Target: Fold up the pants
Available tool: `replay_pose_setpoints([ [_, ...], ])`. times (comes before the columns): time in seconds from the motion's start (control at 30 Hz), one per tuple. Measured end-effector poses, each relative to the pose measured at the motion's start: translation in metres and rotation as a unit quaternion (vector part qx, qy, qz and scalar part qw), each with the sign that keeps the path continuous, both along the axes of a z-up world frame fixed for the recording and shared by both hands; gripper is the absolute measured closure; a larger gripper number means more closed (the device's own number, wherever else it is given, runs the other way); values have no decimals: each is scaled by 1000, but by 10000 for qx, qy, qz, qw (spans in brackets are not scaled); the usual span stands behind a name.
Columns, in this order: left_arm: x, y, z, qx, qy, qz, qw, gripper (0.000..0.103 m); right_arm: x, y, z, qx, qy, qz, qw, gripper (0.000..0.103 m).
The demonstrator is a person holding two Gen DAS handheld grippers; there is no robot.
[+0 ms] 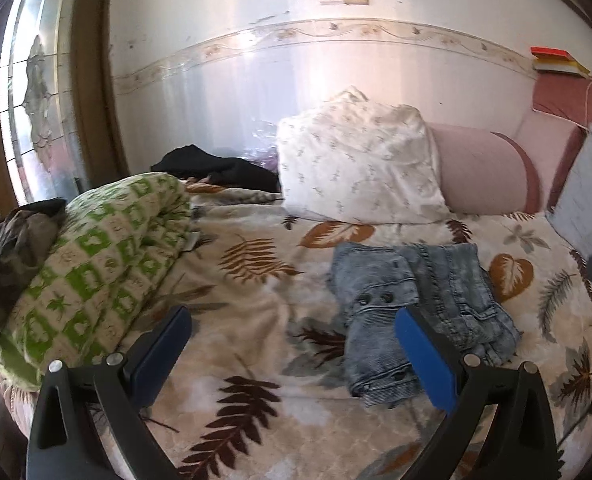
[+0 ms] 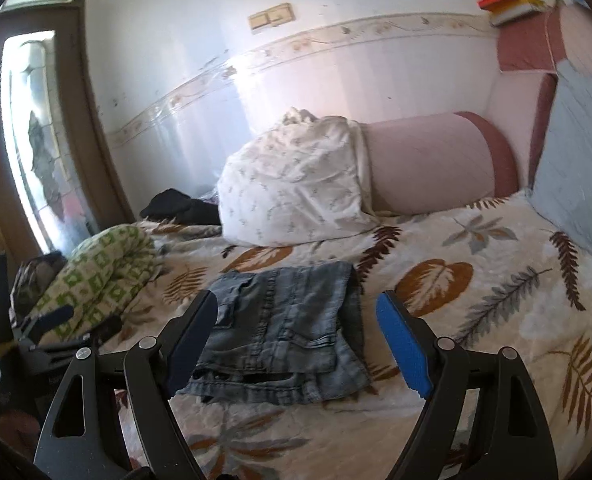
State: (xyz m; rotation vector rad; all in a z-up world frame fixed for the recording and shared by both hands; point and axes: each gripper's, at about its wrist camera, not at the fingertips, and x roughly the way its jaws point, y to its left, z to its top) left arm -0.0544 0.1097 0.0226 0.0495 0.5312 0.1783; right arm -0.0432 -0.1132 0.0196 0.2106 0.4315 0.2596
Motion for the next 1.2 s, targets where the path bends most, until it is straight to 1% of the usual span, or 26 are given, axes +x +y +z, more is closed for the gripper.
replay_pose_setpoints([
  [0.2, -6, 8, -4, -177, -23, -4, 9998, 0, -20, 19, -6, -119, -102, 9, 9999, 21],
  [0.33, -10, 14, -14, -220, -52, 72, 9997, 0, -31, 29, -11, -211, -168, -13, 9996, 21],
  [0.43, -4, 19, -21, -385, 194, 69, 9990, 0, -35, 34, -17, -233, -158, 4, 9996, 21],
  [0.53, -2, 20, -22, -286, 153, 214, 9992, 0, -34, 40, -20, -330, -137, 48, 9993, 21],
  [0.63, 1, 21, -23, -328, 161, 248, 9990, 0, -32, 46, -24, -388, -122, 118, 9991, 21],
  [0.77, 7, 20, -26, -291, 218, 234, 9991, 0, -30, 55, -30, -563, -85, 235, 9981, 21],
  [0.9, 12, 17, -30, -253, 266, 192, 9991, 0, -30, 64, -32, -820, -200, 333, 9959, 21],
  [1.2, 23, 14, -35, -176, 340, 179, 9991, 0, -20, 68, -37, -1012, -208, 387, 9939, 20],
])
